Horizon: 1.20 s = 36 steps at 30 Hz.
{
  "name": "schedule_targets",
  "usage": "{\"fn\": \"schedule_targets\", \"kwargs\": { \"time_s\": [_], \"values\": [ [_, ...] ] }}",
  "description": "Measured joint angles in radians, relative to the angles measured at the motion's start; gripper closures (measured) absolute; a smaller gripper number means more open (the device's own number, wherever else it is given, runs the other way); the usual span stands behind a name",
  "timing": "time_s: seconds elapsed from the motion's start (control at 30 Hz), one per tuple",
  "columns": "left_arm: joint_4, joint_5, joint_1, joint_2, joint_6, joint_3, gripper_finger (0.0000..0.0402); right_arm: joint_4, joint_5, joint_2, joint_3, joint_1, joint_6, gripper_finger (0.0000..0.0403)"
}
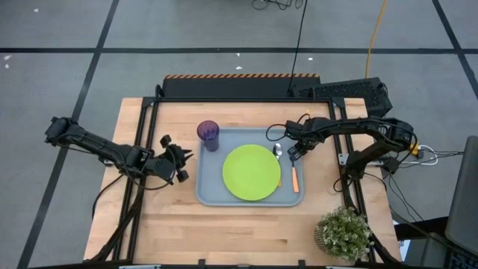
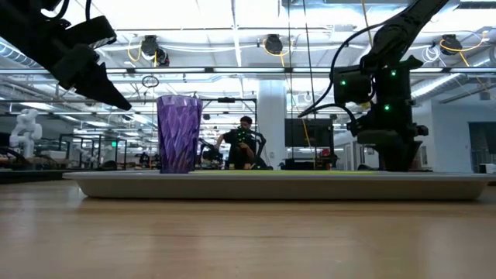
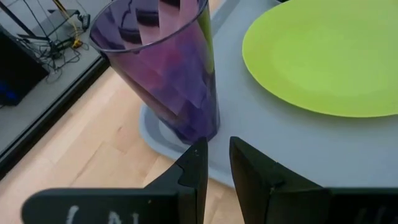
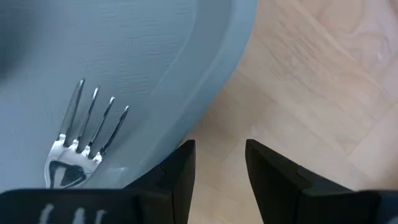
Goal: Pick and place plate/cup/fork/spoon on tray
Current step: Adjust the gray serving tray to the center of the table, then adjust the green plate on the gray serving tray
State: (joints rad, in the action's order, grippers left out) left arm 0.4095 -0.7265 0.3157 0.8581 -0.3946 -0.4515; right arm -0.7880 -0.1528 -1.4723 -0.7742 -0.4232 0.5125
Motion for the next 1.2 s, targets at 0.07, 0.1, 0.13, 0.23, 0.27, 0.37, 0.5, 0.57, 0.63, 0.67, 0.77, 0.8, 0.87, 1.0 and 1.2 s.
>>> {"fn": "schedule_targets", "kwargs": {
  "time_s": [0.07,0.1,0.13,0.23,0.27,0.37,0.5,0.57,0.63,0.67,0.77,0.8,0.87,1.0,1.2],
  "values": [
    [0.0,0.0,0.0,0.0,0.0,0.0,0.033,0.008,0.001,0.0,0.0,0.0,0.0,0.0268],
    [0.0,0.0,0.0,0.0,-0.001,0.0,0.033,0.013,0.001,0.0,0.0,0.0,0.0,0.0268],
    [0.0,0.0,0.0,0.0,-0.004,0.0,0.033,0.016,0.001,0.0,0.0,0.0,0.0,0.0268],
    [0.0,0.001,0.0,0.0,-0.009,0.0,0.033,0.024,0.021,0.0,0.0,0.0,0.0,0.0268],
    [0.001,0.001,0.0,0.0,-0.009,0.0,0.033,0.027,0.024,0.0,0.0,0.0,0.0,0.0268],
    [0.002,0.001,0.0,0.0,-0.01,0.0,0.033,0.029,0.03,0.0,0.0,0.0,0.009,0.0268],
    [0.008,0.004,0.0,0.0,-0.022,0.0,0.033,0.029,0.084,0.0,0.0,0.001,0.026,0.0268],
    [0.01,0.004,0.0,0.0,-0.025,0.0,0.033,0.029,0.104,0.0,0.0,0.009,0.027,0.0268],
    [0.011,0.004,0.0,0.0,-0.025,0.0,0.033,0.029,0.105,0.0,0.0,0.02,0.027,0.0268],
    [0.012,0.004,0.0,0.0,-0.025,0.0,0.033,0.029,0.105,0.0,0.0,0.024,0.027,0.0268],
    [0.014,0.004,0.0,0.0,-0.026,0.0,0.033,0.028,0.102,0.0,0.0,0.032,0.027,0.0268],
    [0.014,0.004,0.0,0.0,-0.025,0.0,0.033,0.028,0.098,0.0,0.0,0.033,0.026,0.0268],
    [0.014,0.011,0.0,0.0,-0.025,0.0,0.033,0.023,0.07,0.0,0.0,0.033,0.025,0.0268],
    [0.014,0.019,0.001,0.0,-0.026,0.0,0.033,-0.013,0.005,0.0,0.0,0.033,0.018,0.0268],
    [0.012,0.019,0.009,0.0,-0.029,0.0,0.033,-0.019,-0.006,0.028,0.0,0.032,-0.039,0.0268]
  ]
}}
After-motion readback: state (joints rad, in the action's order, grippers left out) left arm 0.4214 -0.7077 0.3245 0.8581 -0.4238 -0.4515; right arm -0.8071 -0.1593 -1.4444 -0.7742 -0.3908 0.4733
